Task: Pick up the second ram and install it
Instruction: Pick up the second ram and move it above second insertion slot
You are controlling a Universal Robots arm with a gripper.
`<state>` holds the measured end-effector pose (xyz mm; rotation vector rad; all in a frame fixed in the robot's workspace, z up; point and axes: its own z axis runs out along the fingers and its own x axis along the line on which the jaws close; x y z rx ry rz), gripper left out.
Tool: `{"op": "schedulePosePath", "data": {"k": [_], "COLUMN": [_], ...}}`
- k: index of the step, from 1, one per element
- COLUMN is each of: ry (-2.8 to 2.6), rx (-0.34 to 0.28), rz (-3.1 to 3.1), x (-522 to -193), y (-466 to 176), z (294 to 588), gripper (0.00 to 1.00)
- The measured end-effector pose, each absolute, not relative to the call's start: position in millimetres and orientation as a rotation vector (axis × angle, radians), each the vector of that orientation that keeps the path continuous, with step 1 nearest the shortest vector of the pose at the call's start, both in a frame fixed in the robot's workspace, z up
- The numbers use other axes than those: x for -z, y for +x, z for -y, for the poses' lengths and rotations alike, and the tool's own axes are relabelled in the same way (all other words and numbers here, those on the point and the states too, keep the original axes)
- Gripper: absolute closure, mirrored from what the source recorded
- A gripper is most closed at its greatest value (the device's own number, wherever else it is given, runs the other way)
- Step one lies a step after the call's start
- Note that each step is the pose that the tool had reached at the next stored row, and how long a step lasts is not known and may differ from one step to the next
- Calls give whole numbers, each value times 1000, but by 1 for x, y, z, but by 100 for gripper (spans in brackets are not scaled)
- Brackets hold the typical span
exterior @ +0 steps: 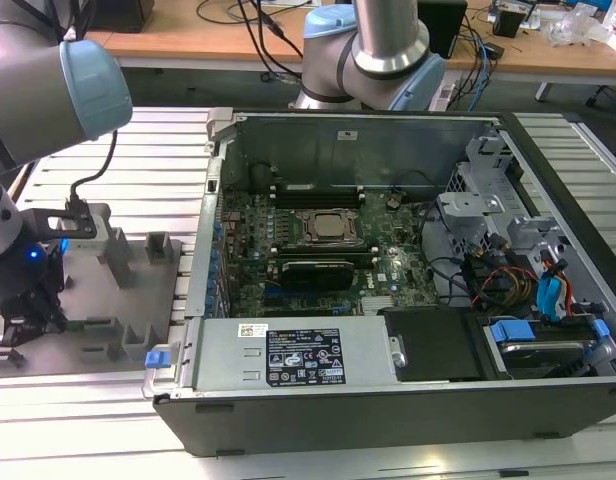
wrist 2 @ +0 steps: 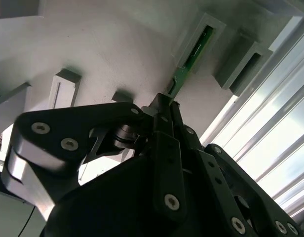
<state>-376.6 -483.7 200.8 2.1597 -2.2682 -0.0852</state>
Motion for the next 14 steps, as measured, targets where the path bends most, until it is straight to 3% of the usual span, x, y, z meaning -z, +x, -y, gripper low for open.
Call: {"op": "schedulePosePath", "data": {"k": [14], "ry": [2160], "rx": [85], "rz": [2268], "x": [-234], "y": [-377], "z": [483], "gripper": [86]}}
